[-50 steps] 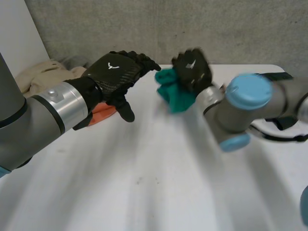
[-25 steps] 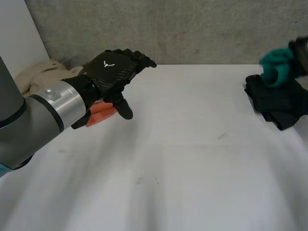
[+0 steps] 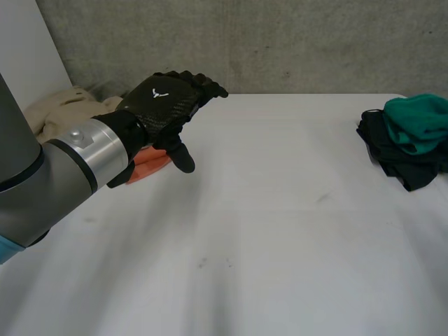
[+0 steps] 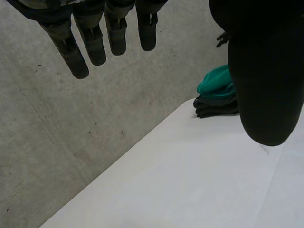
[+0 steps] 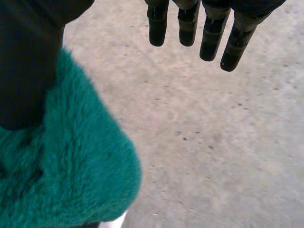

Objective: Fold the laundry.

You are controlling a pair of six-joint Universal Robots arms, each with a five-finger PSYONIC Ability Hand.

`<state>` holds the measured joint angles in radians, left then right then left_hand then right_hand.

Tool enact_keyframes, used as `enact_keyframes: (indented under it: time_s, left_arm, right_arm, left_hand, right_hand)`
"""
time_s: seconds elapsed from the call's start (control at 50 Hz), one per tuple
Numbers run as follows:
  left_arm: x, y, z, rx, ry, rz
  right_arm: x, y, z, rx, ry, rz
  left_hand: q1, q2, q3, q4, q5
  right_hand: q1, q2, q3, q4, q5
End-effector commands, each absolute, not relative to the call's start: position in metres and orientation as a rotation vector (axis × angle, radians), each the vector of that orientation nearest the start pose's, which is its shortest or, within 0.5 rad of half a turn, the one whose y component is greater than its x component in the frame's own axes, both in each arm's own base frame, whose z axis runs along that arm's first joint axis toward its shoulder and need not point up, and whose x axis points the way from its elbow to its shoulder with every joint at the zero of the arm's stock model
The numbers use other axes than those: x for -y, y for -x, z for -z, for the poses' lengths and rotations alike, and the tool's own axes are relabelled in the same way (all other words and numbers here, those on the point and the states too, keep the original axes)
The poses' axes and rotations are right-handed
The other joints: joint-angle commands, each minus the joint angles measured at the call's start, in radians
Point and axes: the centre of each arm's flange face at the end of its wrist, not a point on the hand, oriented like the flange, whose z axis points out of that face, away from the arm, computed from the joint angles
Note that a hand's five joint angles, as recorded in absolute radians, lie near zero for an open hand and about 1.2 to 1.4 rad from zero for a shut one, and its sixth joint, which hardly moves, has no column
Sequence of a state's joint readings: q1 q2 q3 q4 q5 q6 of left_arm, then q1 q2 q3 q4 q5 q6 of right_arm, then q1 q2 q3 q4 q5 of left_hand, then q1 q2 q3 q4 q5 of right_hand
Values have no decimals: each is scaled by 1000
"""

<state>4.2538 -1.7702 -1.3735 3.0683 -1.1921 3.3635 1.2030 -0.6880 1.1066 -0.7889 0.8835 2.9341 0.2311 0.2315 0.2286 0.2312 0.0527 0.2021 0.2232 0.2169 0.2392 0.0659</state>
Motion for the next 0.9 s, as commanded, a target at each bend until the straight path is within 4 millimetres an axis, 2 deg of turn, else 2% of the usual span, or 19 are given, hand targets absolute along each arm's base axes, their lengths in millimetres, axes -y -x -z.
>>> enact_keyframes:
  time_s: [0.02,0.14,0.26,0.28,0.34,0.36,0.42,0.5,0.52,0.56,0.58,0.64,0.66,0.72,0.74,0.76,0.82,0.86,0.9]
  left_arm:
    - [230,299,-302,-2319,-1327,2383]
    - [228,300,-302,-2323,-1332,2380]
    - [226,299,-307,-2305,-1328,2400]
    - [225,299,-308,-2301,-1327,2404]
    - [225,298,-311,-2303,-1315,2420]
    - [225,298,-312,-2307,-1307,2425]
    - [226,296,-317,-2314,-1277,2451]
    - [230,293,-322,-2313,-1235,2475]
    - [232,292,-322,-2306,-1224,2482]
    - [241,288,-325,-2261,-1162,2514]
    - [245,286,-326,-2244,-1135,2524]
    - [262,277,-335,-2131,-993,2589]
    - [267,273,-337,-2098,-953,2600]
    - [292,258,-346,-1962,-792,2647]
    - [299,254,-348,-1934,-761,2651]
    - [307,249,-348,-1914,-734,2644]
    - [350,227,-323,-1925,-686,2522]
    - [381,208,-299,-1934,-689,2392]
    - [397,197,-286,-1923,-702,2319]
  right_arm:
    - [498,4,-198,-1932,630,2538]
    - [472,30,-209,-2184,585,2467]
    - [449,78,-213,-2624,515,2443]
    - [446,91,-219,-2741,483,2469]
    - [446,105,-242,-2847,445,2595]
    - [448,111,-259,-2859,409,2711]
    - [454,109,-281,-2743,365,2899]
    - [461,59,-320,-2290,342,3133]
    - [456,32,-341,-2083,322,3183]
    - [448,4,-357,-1898,319,3185]
    - [438,-25,-368,-1742,333,3154]
    - [417,-70,-376,-1561,389,3057]
    - [403,-99,-373,-1486,451,2966]
    - [380,-142,-357,-1423,562,2811]
    - [364,-171,-341,-1412,648,2693]
    - [354,-186,-331,-1414,691,2632]
    - [316,-233,-296,-1417,855,2432]
    - [299,-248,-280,-1441,921,2351]
    - [280,-259,-256,-1517,1009,2252]
  left_hand:
    - [35,35,38,35,39]
    - [32,32,35,32,36]
    - [29,29,32,29,33]
    - [26,26,29,26,30]
    - [26,26,29,26,30]
    - [26,26,29,26,30]
    - [26,26,29,26,30]
    - [12,11,14,12,16]
    - [12,11,14,12,16]
    - [12,11,14,12,16]
    - [12,11,14,12,16]
    - [15,14,17,15,19]
    - [18,17,20,17,22]
    - [35,35,38,35,39]
    - [35,35,38,35,39]
    - [35,35,38,35,39]
    - [29,29,32,29,33]
    - [26,26,29,26,30]
    - [26,26,29,26,30]
  right_hand:
    - [-28,-49,-42,-65,-66]
    - [-28,-49,-42,-65,-66]
    - [-28,-49,-42,-65,-66]
    - [-28,-49,-42,-65,-66]
    - [-28,-49,-42,-65,-66]
    - [-28,-49,-42,-65,-66]
    - [-28,-49,-42,-65,-66]
    - [-28,-49,-42,-65,-66]
    - [-28,-49,-42,-65,-66]
    - [-28,-49,-42,-65,-66]
    - [-28,-49,-42,-65,-66]
    - [-28,-49,-42,-65,-66]
    - [-28,-49,-42,-65,-66]
    - [-28,-49,-42,-65,-66]
    - [-28,-49,-42,-65,-66]
    - [-28,-49,-42,-65,-66]
    - [-28,-49,-42,-65,-66]
    - [-28,-49,-42,-65,-66]
    - [-28,-49,-42,-65,-66]
